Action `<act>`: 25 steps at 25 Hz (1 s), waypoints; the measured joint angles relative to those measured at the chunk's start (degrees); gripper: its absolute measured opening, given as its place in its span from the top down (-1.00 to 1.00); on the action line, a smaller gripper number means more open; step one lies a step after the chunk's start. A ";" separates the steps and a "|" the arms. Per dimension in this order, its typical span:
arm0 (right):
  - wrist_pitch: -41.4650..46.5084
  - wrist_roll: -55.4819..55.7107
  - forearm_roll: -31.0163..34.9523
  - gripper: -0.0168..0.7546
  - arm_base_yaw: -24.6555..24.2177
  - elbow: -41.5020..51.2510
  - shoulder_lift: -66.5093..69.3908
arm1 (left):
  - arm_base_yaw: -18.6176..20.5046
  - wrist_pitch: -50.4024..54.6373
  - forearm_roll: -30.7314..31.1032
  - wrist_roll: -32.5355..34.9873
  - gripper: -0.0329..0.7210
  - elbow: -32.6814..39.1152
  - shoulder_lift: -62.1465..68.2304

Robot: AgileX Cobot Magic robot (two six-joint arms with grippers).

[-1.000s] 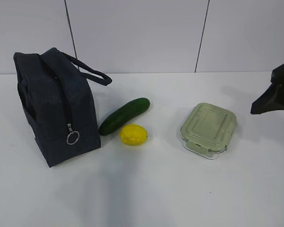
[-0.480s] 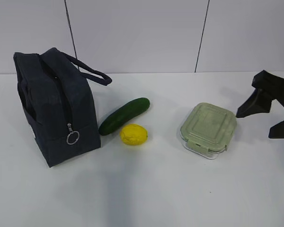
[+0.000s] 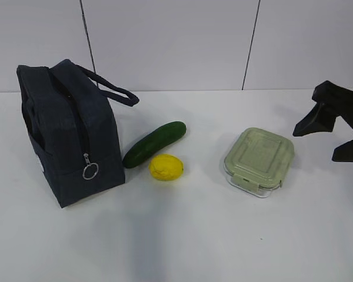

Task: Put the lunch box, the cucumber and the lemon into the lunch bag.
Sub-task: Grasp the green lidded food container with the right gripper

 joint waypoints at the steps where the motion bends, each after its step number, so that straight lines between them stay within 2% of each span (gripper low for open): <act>1: -0.15 0.00 0.00 -0.58 0.00 0.00 0.00 | 0.00 0.00 0.00 0.00 0.29 0.00 0.00; 21: -3.32 -0.22 -1.98 -0.58 0.00 -0.01 0.33 | 0.00 -0.86 -2.14 0.00 0.28 0.00 0.30; 25: -3.44 -0.22 -2.08 -0.58 0.00 -0.11 2.91 | 0.00 -1.43 -2.41 -1.31 0.21 0.00 3.03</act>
